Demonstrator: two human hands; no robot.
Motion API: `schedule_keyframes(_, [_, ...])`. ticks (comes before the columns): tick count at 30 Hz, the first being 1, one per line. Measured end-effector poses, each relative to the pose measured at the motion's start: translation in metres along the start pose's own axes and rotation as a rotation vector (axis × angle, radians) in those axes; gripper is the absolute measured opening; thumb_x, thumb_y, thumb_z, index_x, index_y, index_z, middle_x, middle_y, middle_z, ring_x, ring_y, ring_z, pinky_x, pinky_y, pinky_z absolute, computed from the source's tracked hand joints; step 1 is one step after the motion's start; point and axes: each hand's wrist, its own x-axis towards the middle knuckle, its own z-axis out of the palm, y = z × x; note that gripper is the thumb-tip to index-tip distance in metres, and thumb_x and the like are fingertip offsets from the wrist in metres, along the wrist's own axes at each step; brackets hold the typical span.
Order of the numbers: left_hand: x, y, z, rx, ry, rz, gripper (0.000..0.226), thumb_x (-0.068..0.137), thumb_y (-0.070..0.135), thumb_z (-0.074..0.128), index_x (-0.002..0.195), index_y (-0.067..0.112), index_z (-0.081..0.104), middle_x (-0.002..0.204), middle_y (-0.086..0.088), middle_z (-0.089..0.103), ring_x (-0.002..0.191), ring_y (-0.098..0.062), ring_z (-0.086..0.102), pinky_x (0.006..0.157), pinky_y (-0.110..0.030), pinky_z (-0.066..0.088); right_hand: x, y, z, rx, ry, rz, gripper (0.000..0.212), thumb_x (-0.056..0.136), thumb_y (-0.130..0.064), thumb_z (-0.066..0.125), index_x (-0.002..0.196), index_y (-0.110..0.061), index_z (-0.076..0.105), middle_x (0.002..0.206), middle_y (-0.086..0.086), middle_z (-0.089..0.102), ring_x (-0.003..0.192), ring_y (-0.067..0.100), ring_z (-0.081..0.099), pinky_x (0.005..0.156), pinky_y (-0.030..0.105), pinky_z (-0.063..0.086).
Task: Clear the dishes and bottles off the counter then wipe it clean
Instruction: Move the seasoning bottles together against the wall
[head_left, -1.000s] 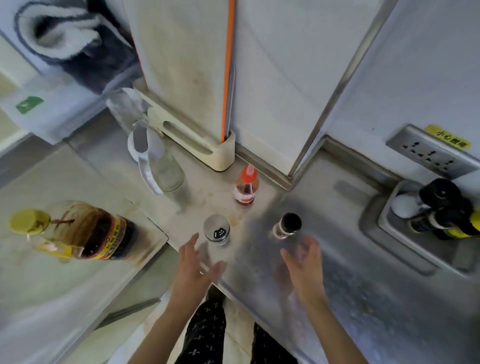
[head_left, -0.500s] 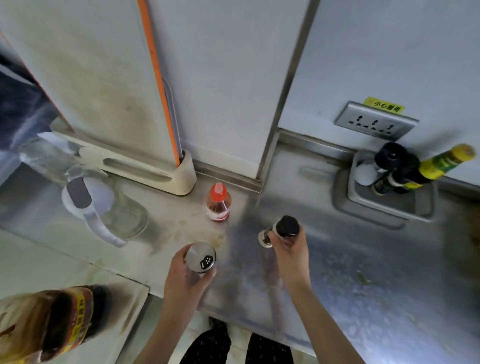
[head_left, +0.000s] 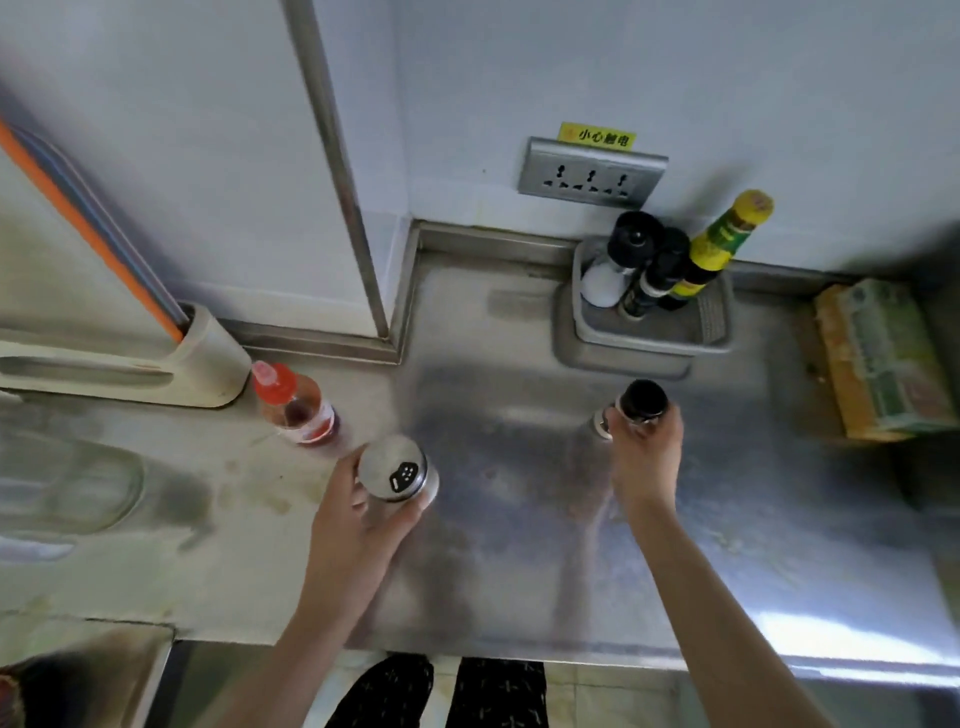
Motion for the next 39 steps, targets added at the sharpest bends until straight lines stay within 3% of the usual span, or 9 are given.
schedule_keyframes(6, [0.029,0.030,0.076,0.016,-0.073,0.061,0.058,0.059,0.040,0.080,0.107,0.039,0.049,0.109,0.012,0.062,0.098,0.000,0.060,0.087,-0.029,0.047,0.059,-0.007,-0.016,-0.050,-0.002,-0.041,0.042,0.081,-0.021,0.068,0.119,-0.012,0.051,0.115,0.008,0.059,0.105,0.023,0.056,0.089,0.036,0.045])
schedule_keyframes(12, [0.072,0.050,0.136,0.054,-0.107,0.143,0.058,0.067,0.028,0.080,0.113,0.035,0.046,0.115,0.012,0.060,0.107,-0.009,0.058,0.091,-0.029,0.043,0.084,-0.004,-0.026,0.093,-0.026,-0.100,0.038,0.081,-0.018,0.069,0.116,-0.014,0.053,0.110,0.003,0.064,0.098,0.013,0.062,0.074,0.011,0.047])
schedule_keyframes(18, [0.100,0.084,0.168,0.024,-0.081,0.196,0.053,0.062,0.035,0.078,0.104,0.038,0.045,0.106,0.022,0.061,0.101,0.000,0.059,0.085,-0.027,0.044,0.112,-0.029,-0.038,0.225,-0.026,-0.208,0.037,0.081,-0.018,0.069,0.113,-0.019,0.050,0.111,0.005,0.063,0.097,0.010,0.063,0.080,0.021,0.050])
schedule_keyframes(21, [0.103,0.088,0.176,0.027,-0.064,0.198,0.052,0.065,0.028,0.081,0.103,0.037,0.046,0.100,0.027,0.060,0.097,0.006,0.058,0.077,-0.021,0.041,0.128,-0.034,-0.029,0.209,-0.029,-0.266,0.041,0.077,-0.022,0.069,0.110,-0.035,0.049,0.118,0.008,0.059,0.106,0.016,0.060,0.091,0.031,0.050])
schedule_keyframes(25, [0.102,0.080,0.180,0.036,-0.060,0.159,0.055,0.062,0.033,0.078,0.107,0.034,0.048,0.102,0.026,0.060,0.099,0.002,0.059,0.081,-0.024,0.043,0.147,-0.025,-0.010,0.075,-0.061,-0.264,0.051,0.072,-0.034,0.068,0.118,-0.019,0.052,0.115,0.006,0.060,0.107,0.019,0.058,0.094,0.044,0.047])
schedule_keyframes(29, [0.104,0.079,0.180,0.019,-0.032,0.142,0.064,0.057,0.041,0.077,0.113,0.029,0.049,0.108,0.018,0.062,0.102,-0.004,0.060,0.090,-0.033,0.048,0.153,-0.015,-0.002,0.014,-0.068,-0.263,0.047,0.078,-0.022,0.070,0.120,-0.013,0.051,0.117,0.005,0.058,0.108,0.019,0.054,0.095,0.040,0.045])
schedule_keyframes(32, [0.108,0.082,0.179,0.013,-0.019,0.144,0.060,0.055,0.047,0.075,0.108,0.035,0.049,0.110,0.013,0.063,0.103,-0.007,0.061,0.093,-0.040,0.048,0.155,-0.014,0.001,-0.056,-0.062,-0.313,0.048,0.080,-0.021,0.070,0.121,-0.011,0.049,0.120,0.006,0.057,0.112,0.021,0.052,0.094,0.037,0.044])
schedule_keyframes(37, [0.107,0.084,0.181,0.007,-0.007,0.138,0.058,0.057,0.046,0.075,0.108,0.034,0.050,0.110,0.013,0.063,0.102,-0.008,0.061,0.093,-0.043,0.048,0.155,-0.011,-0.001,-0.158,-0.016,-0.320,0.046,0.078,-0.026,0.070,0.116,-0.007,0.052,0.117,0.009,0.061,0.109,0.028,0.054,0.092,0.046,0.045])
schedule_keyframes(39, [0.109,0.087,0.183,0.017,-0.019,0.142,0.057,0.060,0.040,0.077,0.109,0.031,0.050,0.110,0.012,0.063,0.102,-0.009,0.061,0.092,-0.041,0.049,0.157,-0.011,-0.005,-0.208,-0.076,-0.308,0.057,0.076,-0.027,0.073,0.122,-0.006,0.048,0.123,0.010,0.057,0.115,0.030,0.049,0.099,0.044,0.040])
